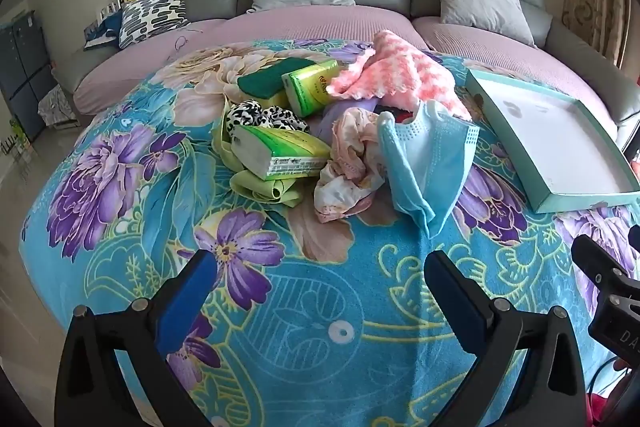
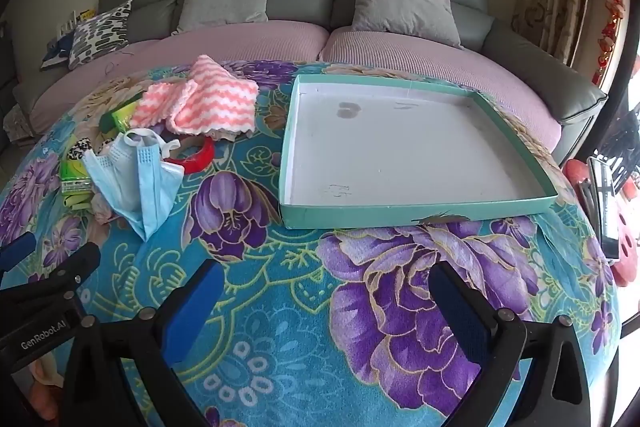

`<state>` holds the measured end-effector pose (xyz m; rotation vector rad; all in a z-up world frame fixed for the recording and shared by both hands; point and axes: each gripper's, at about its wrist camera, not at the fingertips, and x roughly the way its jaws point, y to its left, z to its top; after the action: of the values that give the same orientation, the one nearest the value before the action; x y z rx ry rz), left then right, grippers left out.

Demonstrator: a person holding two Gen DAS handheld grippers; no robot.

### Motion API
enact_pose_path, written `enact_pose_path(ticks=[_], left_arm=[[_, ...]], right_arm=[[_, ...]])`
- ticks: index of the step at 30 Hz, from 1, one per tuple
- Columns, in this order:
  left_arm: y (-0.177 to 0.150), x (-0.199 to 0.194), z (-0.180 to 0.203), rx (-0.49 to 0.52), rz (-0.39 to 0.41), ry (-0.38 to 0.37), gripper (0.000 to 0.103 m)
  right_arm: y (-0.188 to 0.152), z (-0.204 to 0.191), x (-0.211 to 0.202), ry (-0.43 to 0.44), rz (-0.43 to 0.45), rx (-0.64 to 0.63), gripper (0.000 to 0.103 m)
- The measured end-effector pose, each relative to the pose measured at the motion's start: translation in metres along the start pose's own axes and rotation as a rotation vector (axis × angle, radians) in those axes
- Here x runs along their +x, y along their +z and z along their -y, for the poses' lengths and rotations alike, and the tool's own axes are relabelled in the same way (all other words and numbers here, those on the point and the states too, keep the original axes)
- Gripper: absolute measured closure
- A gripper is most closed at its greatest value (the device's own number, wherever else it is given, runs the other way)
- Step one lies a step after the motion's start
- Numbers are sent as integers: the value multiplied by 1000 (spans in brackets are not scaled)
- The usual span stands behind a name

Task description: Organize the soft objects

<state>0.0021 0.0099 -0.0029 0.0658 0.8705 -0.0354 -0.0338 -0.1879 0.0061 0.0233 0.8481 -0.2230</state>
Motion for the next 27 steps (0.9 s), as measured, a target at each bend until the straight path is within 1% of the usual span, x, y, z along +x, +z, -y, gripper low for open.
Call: enact_pose_path(ticks=[3, 12, 27], left_arm=[[0, 0, -2, -5, -2, -4, 0], [0, -1, -1, 5, 10, 4, 0], [-1, -2, 0, 12, 5, 5, 0]], right_arm=[[3, 1, 0, 0, -6, -2, 0], [-2, -1, 6, -6, -17, 0, 0], [-2, 1, 5, -6, -14, 4, 0]])
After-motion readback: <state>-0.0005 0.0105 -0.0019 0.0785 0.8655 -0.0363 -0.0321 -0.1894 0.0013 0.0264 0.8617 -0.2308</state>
